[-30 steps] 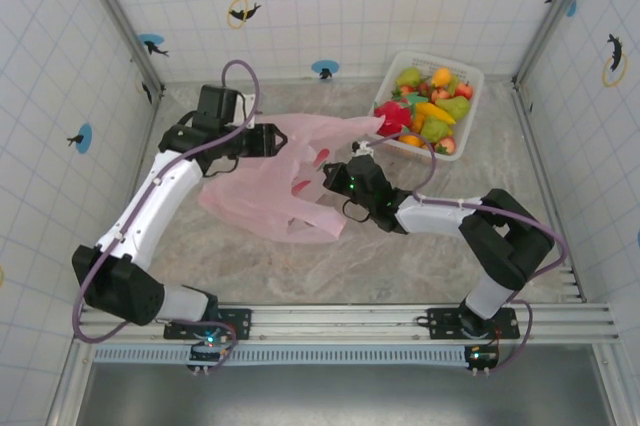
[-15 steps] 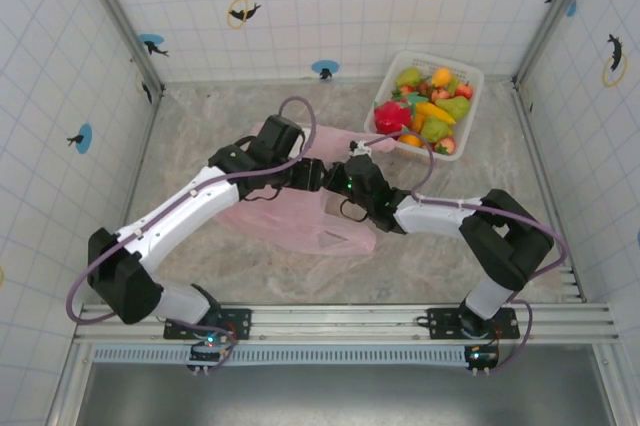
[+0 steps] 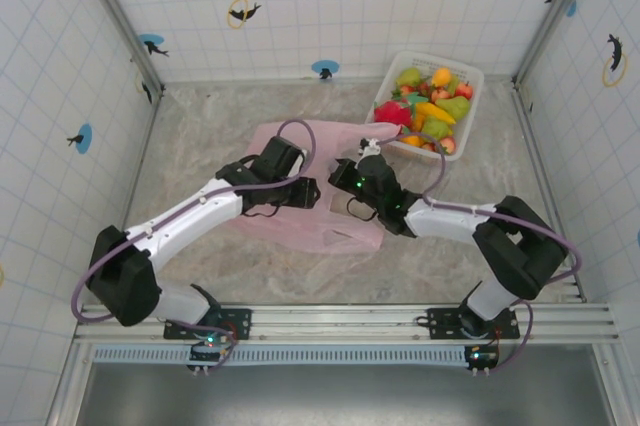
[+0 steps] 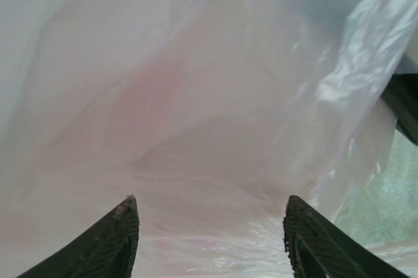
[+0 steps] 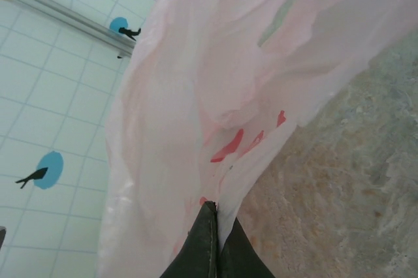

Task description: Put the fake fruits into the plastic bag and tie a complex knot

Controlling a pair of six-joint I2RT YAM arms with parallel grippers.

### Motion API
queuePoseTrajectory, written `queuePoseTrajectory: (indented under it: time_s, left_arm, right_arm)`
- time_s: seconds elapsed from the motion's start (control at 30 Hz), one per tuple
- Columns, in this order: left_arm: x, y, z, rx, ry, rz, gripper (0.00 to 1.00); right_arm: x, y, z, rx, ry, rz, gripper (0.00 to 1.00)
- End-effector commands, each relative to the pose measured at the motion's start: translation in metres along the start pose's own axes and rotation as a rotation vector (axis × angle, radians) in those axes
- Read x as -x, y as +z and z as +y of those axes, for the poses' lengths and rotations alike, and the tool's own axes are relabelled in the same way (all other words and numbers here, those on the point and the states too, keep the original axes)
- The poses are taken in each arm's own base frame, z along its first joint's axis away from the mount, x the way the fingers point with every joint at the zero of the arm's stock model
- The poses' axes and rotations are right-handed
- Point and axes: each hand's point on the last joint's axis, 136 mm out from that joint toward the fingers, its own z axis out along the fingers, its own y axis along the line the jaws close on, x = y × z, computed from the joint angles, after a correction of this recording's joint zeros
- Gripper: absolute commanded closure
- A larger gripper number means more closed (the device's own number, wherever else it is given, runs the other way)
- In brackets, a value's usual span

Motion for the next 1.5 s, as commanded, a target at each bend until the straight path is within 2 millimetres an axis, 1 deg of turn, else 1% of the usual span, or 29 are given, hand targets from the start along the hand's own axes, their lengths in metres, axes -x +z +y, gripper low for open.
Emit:
queuePoseTrajectory:
  time_s: [0.0,0.07,0.13,0.23,0.33,0.5,0.6,0.7,0.9,1.03,1.17,1.23,1.3,1.4,1.47]
  left_arm:
    - [0.02,-0.014,-0.027,-0.155,0.023,-0.089,0.35]
    - [0.02,-0.014,-0.037,-0.209,0.037,-0.081,0.33]
    - [0.021,-0.013,-0.041,-0.226,0.05,-0.08,0.32]
    - [0.024,-0.012,-0.039,-0.21,0.058,-0.089,0.3]
    - [0.025,-0.006,-0.035,-0.183,0.069,-0.088,0.29]
    - [0.028,0.005,-0.03,-0.142,0.081,-0.078,0.31]
    - [0.032,0.007,-0.026,-0.111,0.086,-0.089,0.34]
    - [0.037,0.007,-0.024,-0.087,0.087,-0.107,0.39]
    - [0.046,0.005,-0.014,-0.023,0.073,-0.144,0.54]
    - [0.053,0.0,-0.01,0.007,0.067,-0.179,0.59]
    - [0.059,-0.005,-0.015,-0.014,0.068,-0.204,0.62]
    - [0.062,-0.007,-0.018,-0.025,0.072,-0.214,0.71]
    - [0.062,-0.008,-0.016,-0.013,0.073,-0.219,0.83]
    - [0.062,-0.019,-0.008,0.033,0.072,-0.236,1.0]
    - [0.061,-0.031,-0.004,0.06,0.081,-0.24,1.0]
  right_arm:
    - [0.012,-0.009,0.018,0.068,0.013,-0.024,1.0]
    - [0.012,-0.01,0.02,0.062,-0.002,-0.016,1.0]
    - [0.012,-0.009,0.022,0.063,-0.004,-0.015,1.0]
    - [0.01,-0.008,0.024,0.071,0.0,-0.009,1.0]
    - [0.008,-0.008,0.028,0.081,0.003,-0.004,1.0]
    - [0.008,-0.008,0.038,0.101,0.006,0.0,1.0]
    - [0.006,-0.009,0.041,0.107,0.005,0.005,1.0]
    - [0.005,-0.009,0.046,0.118,0.007,0.011,1.0]
    - [0.001,-0.01,0.053,0.139,0.018,0.03,1.0]
    - [-0.005,-0.011,0.056,0.148,0.022,0.047,1.0]
    - [-0.012,-0.012,0.059,0.156,0.029,0.067,1.0]
    - [-0.013,-0.012,0.059,0.157,0.029,0.071,1.0]
    - [-0.013,-0.013,0.058,0.15,0.023,0.067,1.0]
    - [-0.008,-0.018,0.047,0.089,-0.026,0.055,1.0]
    - [-0.004,-0.021,0.034,0.026,-0.073,0.055,1.0]
